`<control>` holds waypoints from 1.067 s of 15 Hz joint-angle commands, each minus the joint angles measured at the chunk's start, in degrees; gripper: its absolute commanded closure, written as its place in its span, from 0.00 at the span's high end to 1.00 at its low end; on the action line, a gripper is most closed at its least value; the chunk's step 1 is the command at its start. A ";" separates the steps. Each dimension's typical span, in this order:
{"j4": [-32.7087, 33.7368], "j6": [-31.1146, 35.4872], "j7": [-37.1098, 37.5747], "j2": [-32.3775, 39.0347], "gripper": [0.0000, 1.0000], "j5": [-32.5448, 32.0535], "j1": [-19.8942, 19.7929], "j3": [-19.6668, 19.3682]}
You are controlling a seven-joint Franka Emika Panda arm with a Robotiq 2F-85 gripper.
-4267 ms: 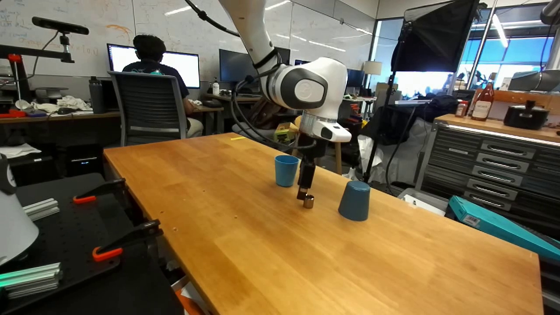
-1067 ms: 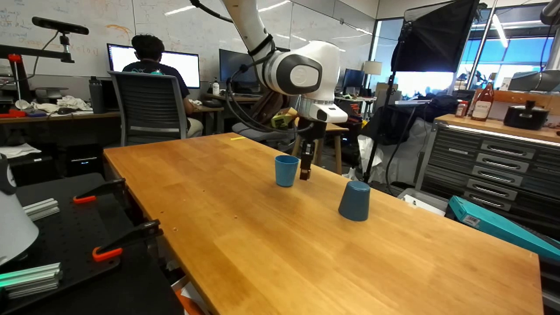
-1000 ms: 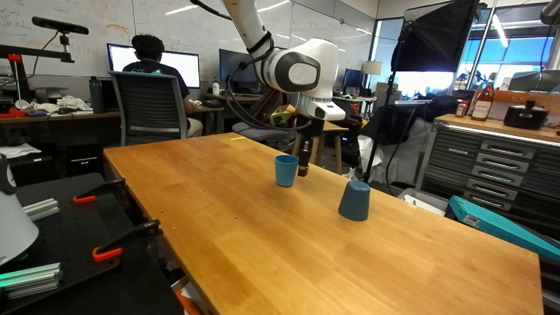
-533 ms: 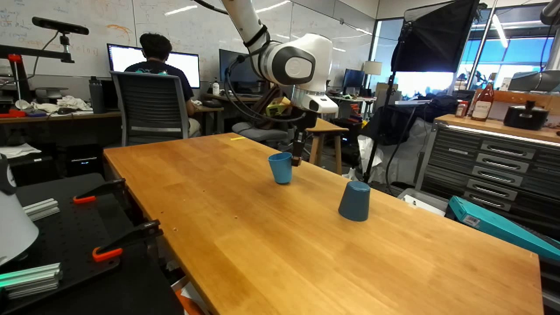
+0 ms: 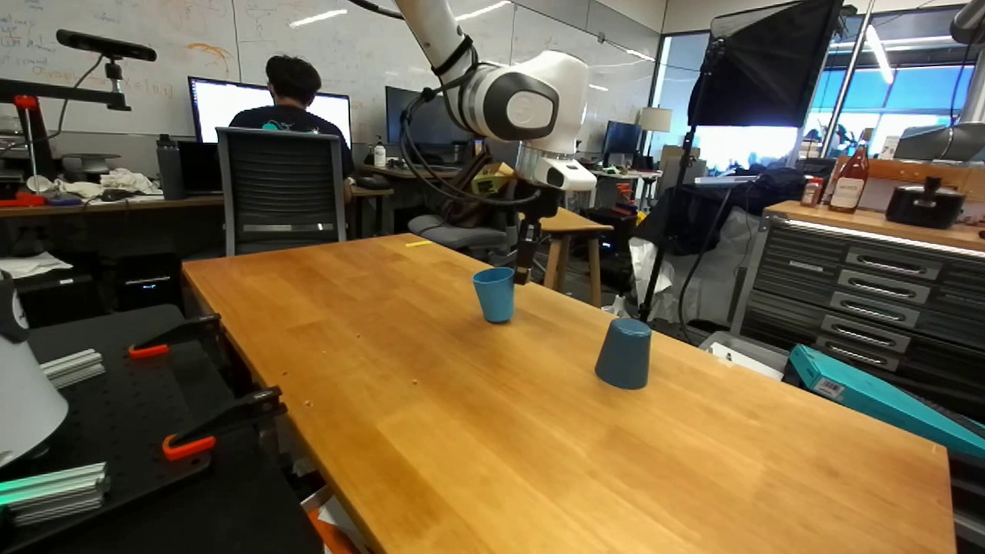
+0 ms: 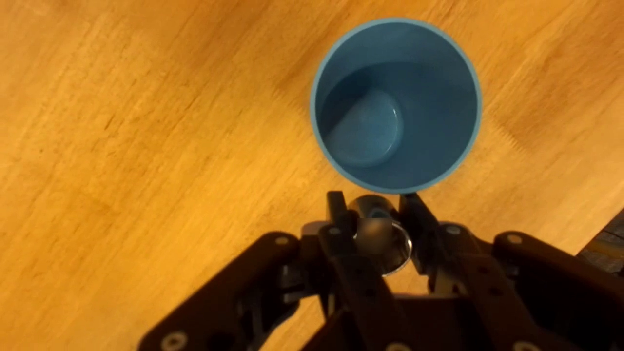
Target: Pick up the object and put it in the light blue cup
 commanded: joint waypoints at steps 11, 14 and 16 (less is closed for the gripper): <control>3.10 -5.87 -2.01 -1.21 0.08 4.22 -0.57 0.73; 3.17 -6.72 -2.45 -0.90 0.08 4.76 -0.47 0.87; 3.24 -7.24 -2.63 -0.69 0.08 5.01 -0.41 0.95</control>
